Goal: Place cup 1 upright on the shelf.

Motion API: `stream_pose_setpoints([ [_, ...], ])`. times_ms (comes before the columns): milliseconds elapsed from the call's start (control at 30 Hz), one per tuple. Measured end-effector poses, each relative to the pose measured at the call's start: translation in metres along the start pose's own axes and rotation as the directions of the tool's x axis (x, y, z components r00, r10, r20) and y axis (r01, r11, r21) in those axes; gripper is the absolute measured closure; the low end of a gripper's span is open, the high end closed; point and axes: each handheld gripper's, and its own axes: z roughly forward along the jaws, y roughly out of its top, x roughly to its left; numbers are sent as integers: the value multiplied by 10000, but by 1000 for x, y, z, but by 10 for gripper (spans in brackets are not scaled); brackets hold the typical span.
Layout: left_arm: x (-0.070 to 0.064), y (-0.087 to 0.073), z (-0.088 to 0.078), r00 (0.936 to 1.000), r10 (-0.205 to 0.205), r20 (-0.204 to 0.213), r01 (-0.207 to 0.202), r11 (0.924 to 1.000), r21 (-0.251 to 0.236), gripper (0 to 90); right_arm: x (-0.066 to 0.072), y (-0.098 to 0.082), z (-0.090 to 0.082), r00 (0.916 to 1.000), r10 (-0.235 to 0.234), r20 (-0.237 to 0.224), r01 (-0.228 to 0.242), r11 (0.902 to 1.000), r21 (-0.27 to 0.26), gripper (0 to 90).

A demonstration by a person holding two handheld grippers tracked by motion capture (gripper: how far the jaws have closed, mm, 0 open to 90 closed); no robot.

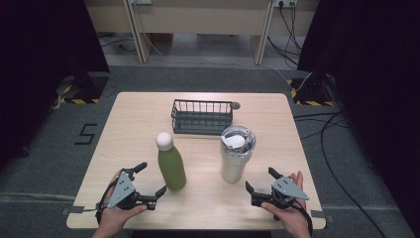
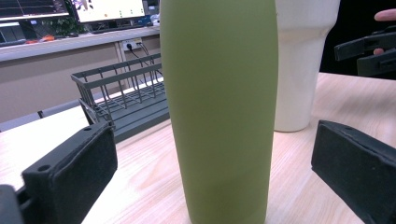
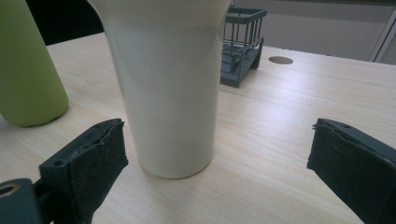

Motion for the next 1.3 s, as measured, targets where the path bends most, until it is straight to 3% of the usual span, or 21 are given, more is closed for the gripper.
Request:
stream_pose_setpoints([
  [167, -2, 1, 0, 10000, -87, -22, 86, 9999, -59, 0, 1, 3, -2, 10000, -70, -57, 69, 10000, -43, 50],
  [267, -3, 2, 0, 9999, -98, -28, 98, 9999, -65, 0, -3, 7, -6, 9997, 142, 195, -139, 9998, -170, 148],
  [600, -4, 7, 9, 9999, -143, 13, 143, 9998, -144, 0, -6, 11, -6, 9981, 80, 607, -65, 9997, -245, 143],
  [800, -3, 5, 9, 9999, -168, -3, 168, 9998, -74, 0, -3, 15, -1, 9994, 26, 333, -15, 9995, -313, 140],
  [900, -4, 5, 9, 9999, -152, -1, 152, 9999, -52, 0, 4, 22, 9, 9996, -288, 9, 288, 9989, -365, 111],
  [1300, -5, 2, 8, 9998, -184, 29, 184, 9998, 25, 0, 16, 32, 38, 9979, -411, -501, 391, 9984, -404, 29],
])
